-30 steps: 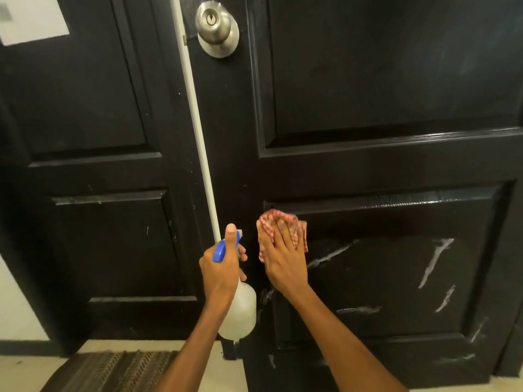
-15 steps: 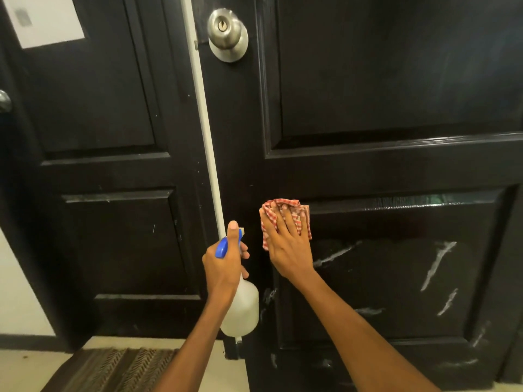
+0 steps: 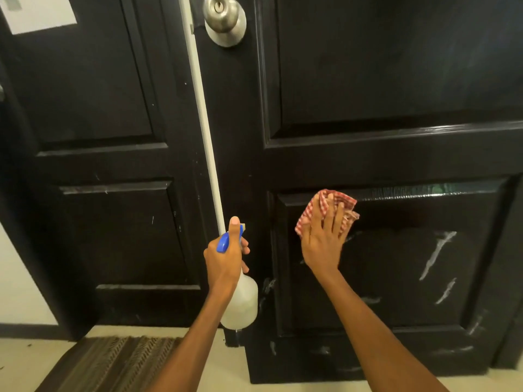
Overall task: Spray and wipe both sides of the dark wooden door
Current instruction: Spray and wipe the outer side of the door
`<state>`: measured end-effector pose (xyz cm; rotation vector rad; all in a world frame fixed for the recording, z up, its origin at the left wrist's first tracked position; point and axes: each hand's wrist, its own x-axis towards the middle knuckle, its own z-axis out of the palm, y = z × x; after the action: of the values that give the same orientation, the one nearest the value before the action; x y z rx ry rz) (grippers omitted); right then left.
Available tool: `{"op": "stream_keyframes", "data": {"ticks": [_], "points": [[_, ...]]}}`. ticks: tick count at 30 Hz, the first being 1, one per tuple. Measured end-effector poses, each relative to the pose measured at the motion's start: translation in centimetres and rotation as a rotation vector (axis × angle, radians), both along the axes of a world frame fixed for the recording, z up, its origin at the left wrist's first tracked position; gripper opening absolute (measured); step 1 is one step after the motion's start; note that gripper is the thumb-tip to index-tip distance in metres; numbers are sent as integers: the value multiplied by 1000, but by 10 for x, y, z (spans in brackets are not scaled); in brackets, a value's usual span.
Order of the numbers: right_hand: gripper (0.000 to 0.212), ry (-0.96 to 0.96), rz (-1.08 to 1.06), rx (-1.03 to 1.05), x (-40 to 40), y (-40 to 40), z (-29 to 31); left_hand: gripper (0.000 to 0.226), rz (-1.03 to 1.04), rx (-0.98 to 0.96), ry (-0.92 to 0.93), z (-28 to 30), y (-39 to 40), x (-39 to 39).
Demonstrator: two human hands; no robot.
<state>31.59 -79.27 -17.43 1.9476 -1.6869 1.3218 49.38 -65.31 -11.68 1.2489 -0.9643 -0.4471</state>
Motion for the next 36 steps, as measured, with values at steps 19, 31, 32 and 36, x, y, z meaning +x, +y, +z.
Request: {"op": "stream_keyframes", "data": {"ticks": [19,31,32,36], "points": [[75,774,399,-14,-10,15,-146,61,1,259,121,-114,21,1],[69,537,322,40,-4,18,-154,58,103,504,312,-204,25,10],[71,542,341,54,-4,16,-159,59,109,510,302,-209,25,11],[76,566,390,80,1,15,-175,70,142,548,264,-224,26,10]]}}
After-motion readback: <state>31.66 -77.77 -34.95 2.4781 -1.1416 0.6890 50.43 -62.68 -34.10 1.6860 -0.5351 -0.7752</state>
